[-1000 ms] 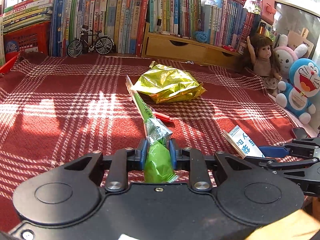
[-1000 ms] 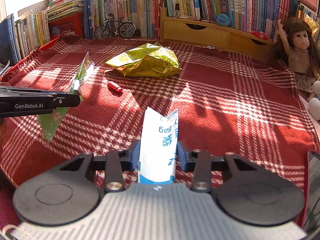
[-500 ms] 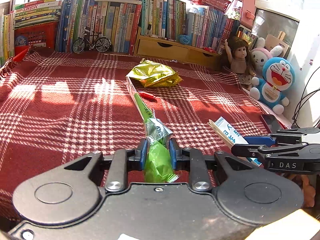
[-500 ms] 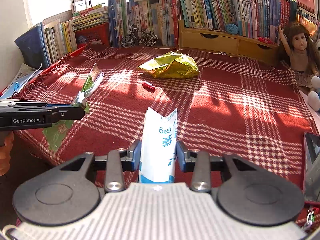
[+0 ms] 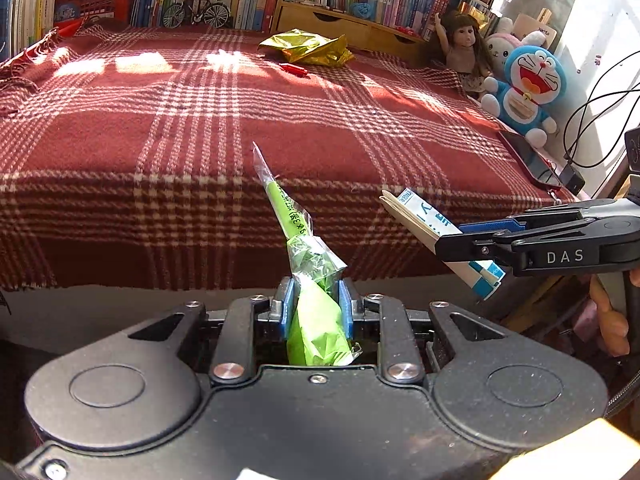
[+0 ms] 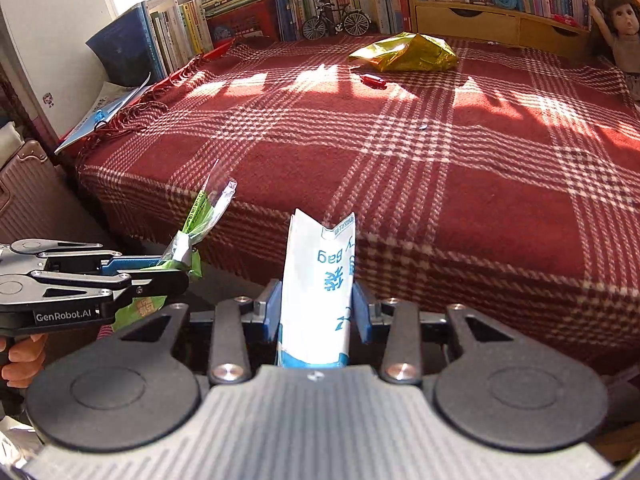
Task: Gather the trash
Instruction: 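Carry the green wrapper and white packet into the trash bag and open both tools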
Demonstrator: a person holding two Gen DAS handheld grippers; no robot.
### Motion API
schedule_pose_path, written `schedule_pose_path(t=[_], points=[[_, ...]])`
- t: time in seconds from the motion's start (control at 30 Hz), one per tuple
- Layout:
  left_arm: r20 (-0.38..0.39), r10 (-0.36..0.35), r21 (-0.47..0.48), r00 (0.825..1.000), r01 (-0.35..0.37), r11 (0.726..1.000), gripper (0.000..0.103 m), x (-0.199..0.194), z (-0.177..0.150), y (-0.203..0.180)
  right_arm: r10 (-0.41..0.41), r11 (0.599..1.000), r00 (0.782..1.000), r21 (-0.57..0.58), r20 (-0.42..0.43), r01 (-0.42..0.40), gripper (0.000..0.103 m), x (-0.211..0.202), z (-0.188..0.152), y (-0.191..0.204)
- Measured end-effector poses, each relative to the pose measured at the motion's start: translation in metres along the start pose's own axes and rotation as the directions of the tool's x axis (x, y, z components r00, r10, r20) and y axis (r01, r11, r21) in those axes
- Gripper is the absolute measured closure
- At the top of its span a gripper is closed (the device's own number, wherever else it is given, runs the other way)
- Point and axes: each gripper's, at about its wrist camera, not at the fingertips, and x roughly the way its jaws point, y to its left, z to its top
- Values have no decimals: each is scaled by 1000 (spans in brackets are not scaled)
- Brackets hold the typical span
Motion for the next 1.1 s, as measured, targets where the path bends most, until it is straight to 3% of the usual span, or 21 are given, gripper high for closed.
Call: schedule_pose_path(t=[0.1,0.47,0.63,0.9,1.1], points=[[-79,38,8,996,-37,999,81,11,-20,1,12,1000,999,19,-49,-12,60,14,-19,6],[-280,36,0,959,-37,999,81,47,-52,7,52,996,977,87,-206,-35,60,56,-65,22],[-353,53,2,934,-56,998,80,64,-59,10,44,994,968,103,-247,-19,58,66,-70,18],[-473,48,-31,880,-71,997,80,88,-69,16,44,992,949,126,-313,-5,56,82,-73,15],[-510,47,-29,859,-72,997,80,96,-74,16,44,992,941,130,-335,0,54,88,-71,15]])
